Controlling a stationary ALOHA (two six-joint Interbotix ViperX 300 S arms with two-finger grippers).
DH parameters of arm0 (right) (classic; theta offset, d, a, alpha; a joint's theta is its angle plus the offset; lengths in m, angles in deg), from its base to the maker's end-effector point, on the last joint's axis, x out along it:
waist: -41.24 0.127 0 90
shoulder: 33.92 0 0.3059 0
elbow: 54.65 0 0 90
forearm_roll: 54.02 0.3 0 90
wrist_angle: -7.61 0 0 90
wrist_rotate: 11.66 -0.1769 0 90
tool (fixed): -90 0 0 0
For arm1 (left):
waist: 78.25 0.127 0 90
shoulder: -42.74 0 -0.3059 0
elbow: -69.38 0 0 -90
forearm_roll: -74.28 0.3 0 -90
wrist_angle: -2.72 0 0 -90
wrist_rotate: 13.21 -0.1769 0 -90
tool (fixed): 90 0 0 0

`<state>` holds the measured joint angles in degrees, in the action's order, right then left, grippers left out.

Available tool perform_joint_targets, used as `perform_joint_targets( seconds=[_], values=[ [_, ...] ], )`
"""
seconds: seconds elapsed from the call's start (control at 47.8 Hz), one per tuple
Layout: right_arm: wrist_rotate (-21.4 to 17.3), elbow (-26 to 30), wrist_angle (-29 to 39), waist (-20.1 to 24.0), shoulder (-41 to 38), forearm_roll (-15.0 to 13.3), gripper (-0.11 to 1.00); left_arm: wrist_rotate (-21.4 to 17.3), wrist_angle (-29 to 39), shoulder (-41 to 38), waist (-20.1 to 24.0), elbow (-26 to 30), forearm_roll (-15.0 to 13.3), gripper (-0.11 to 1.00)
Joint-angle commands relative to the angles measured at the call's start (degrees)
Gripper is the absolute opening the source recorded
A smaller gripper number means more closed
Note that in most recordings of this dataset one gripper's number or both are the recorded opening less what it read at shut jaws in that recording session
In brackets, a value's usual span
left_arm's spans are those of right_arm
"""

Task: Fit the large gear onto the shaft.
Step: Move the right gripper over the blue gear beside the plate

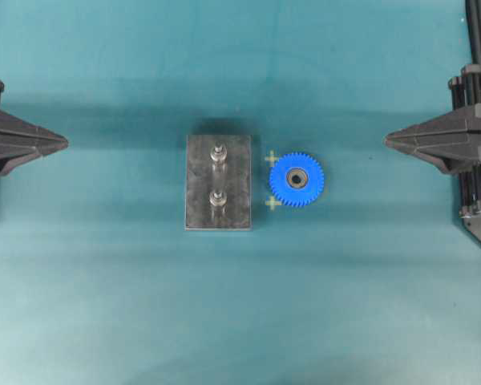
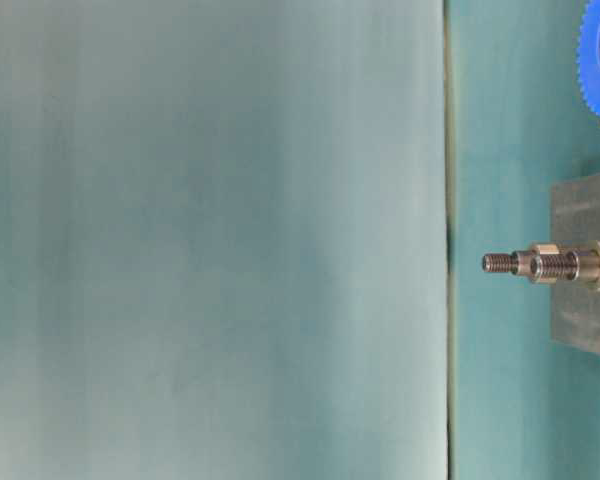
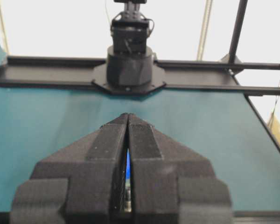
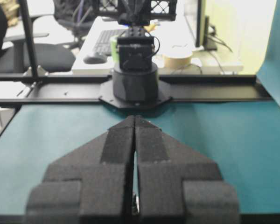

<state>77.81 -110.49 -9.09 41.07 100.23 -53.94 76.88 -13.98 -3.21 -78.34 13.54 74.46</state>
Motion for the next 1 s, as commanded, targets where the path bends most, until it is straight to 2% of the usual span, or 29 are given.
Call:
perform_joint_targets(
  seconds=[0.0,0.063,0.125,0.251,0.334,0.397,0.648,0.753,0.982],
  values=[
    [-0.5,1.1,-0.1,-1.8,-0.7,0.5,0.01,1.8,0.8,-3.0,-0.9,2.2,0.4,0.00],
    [-1.1,3.0,5.7,-3.6,-1.1,5.2,0.01,1.8,2.2,-5.0,-1.1,3.5,0.4,0.00],
    [-1.3,5.1,13.7,-5.8,-1.7,7.4,0.01,1.6,4.7,-6.8,-1.1,4.9,0.7,0.00],
    [-1.2,9.8,28.7,-8.9,-2.9,6.9,0.01,0.7,14.3,-9.8,-1.1,6.9,0.8,0.00],
    [-1.2,11.7,35.1,-10.5,-4.5,6.0,0.01,0.4,18.6,-11.6,-1.1,7.4,0.8,0.00],
    [-1.2,12.1,38.3,-10.8,-6.3,6.0,0.01,0.3,19.3,-12.6,-1.1,7.6,0.7,0.00],
    [-1.1,14.1,45.8,-10.8,-19.8,4.7,0.01,0.3,19.6,-19.0,-1.1,8.3,0.8,0.00],
    [-1.1,15.7,46.7,-10.8,-25.0,2.9,0.01,0.4,19.3,-21.7,-1.1,8.7,0.8,0.00],
    [-0.1,19.8,48.3,-10.8,-34.3,1.2,0.01,0.2,19.1,-28.1,-1.0,10.5,0.8,0.00]
  ],
)
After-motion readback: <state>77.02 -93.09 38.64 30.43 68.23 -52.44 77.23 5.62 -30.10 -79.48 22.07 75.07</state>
